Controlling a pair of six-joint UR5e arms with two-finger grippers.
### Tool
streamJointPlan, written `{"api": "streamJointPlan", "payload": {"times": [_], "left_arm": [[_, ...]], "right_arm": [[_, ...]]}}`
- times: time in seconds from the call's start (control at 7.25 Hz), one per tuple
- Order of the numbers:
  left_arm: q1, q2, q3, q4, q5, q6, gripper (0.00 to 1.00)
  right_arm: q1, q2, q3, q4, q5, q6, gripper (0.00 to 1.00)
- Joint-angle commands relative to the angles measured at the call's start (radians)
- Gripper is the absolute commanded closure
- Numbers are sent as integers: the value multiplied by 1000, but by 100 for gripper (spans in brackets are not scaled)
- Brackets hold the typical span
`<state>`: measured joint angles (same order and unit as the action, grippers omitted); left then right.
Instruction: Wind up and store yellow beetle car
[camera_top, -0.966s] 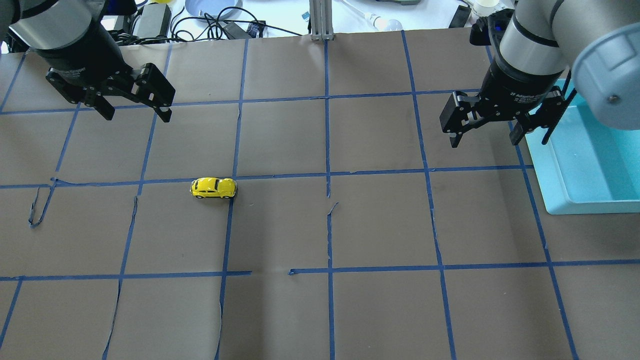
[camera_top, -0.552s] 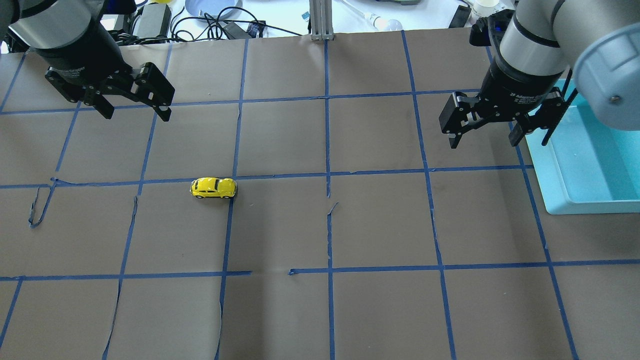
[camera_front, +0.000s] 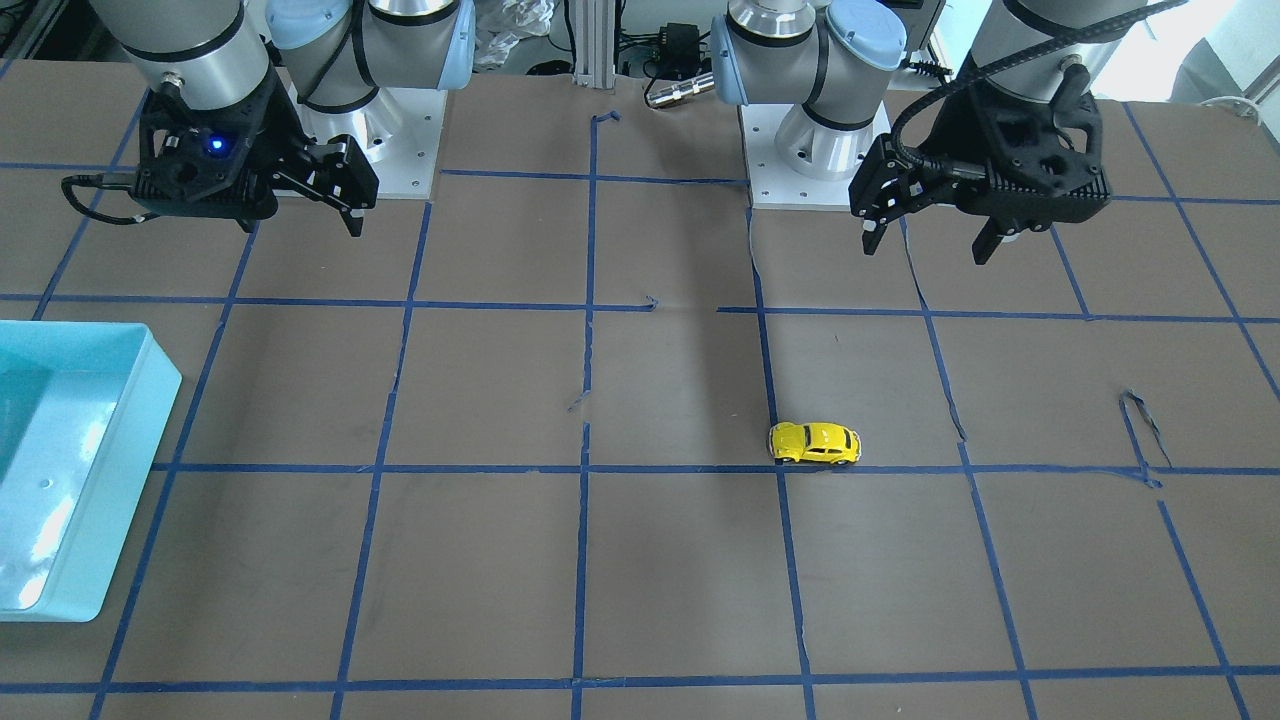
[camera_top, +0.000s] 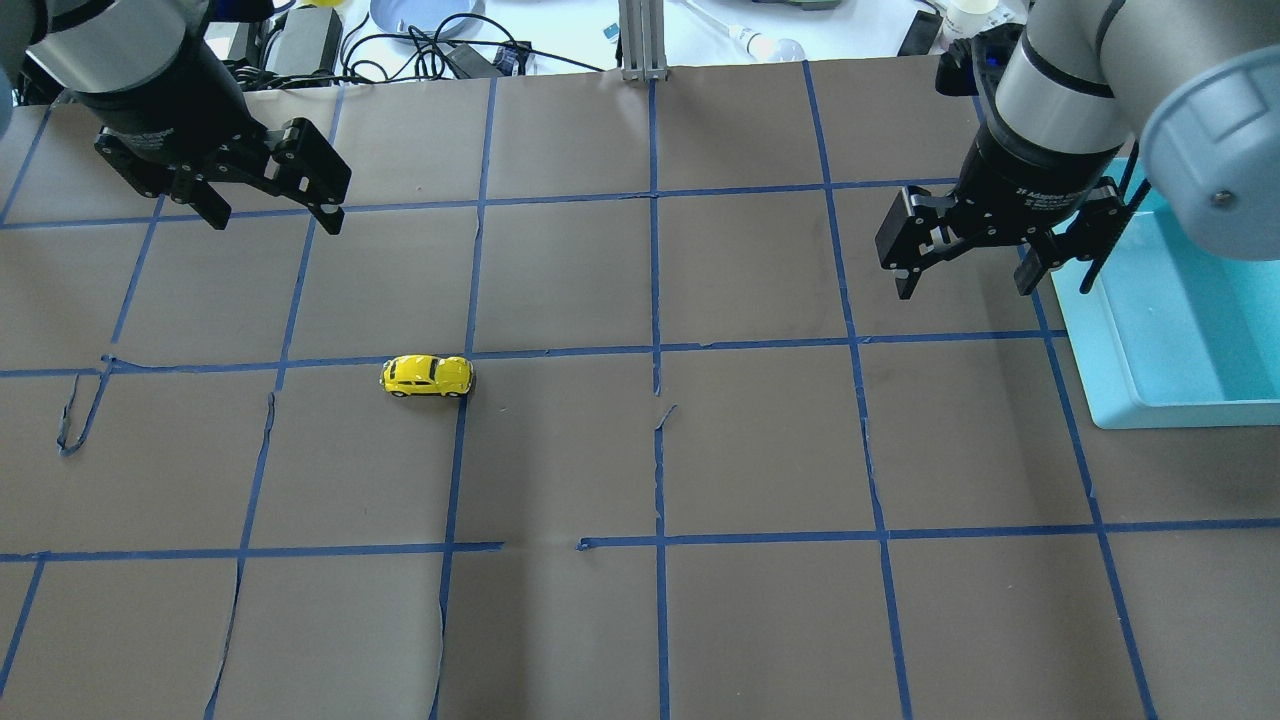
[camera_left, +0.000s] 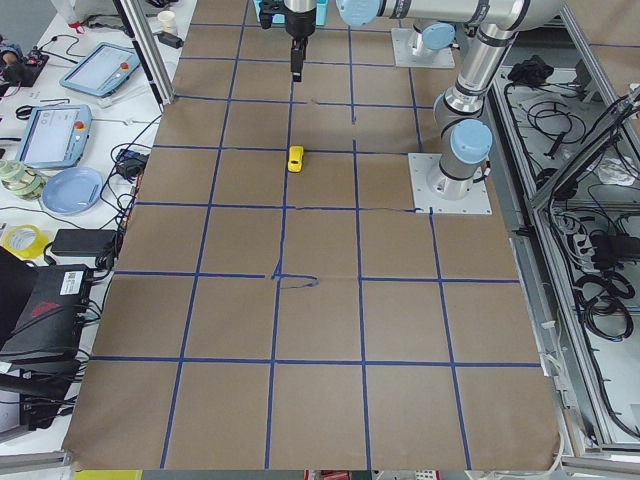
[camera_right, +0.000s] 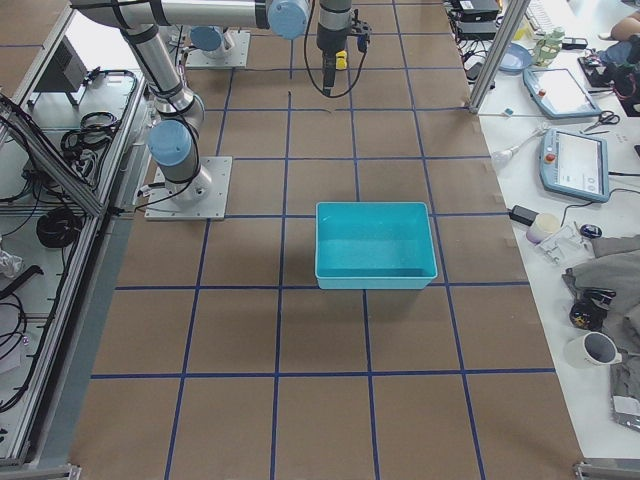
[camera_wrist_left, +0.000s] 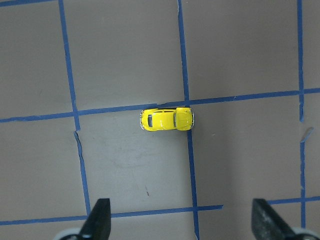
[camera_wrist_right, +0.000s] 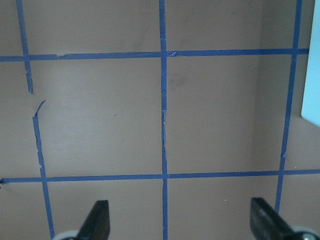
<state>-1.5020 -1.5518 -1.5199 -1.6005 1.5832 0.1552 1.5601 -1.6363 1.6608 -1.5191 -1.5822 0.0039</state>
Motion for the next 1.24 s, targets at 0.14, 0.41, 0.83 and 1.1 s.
{"api": "streamJointPlan", "payload": {"times": [0.14, 0.41, 0.83, 1.1], "left_arm": [[0, 1, 0, 2, 0, 0, 0], [0, -1, 1, 2, 0, 1, 0], [-7, -19, -20, -12, -12, 29, 2], [-15, -25, -74, 5, -14, 291, 10]], "right_arm": [[0, -4, 16, -3, 4, 1, 0], [0, -2, 17, -1, 2, -1, 0], [0, -5, 19, -1, 1, -1, 0], [0, -5, 19, 0, -1, -1, 0]]}}
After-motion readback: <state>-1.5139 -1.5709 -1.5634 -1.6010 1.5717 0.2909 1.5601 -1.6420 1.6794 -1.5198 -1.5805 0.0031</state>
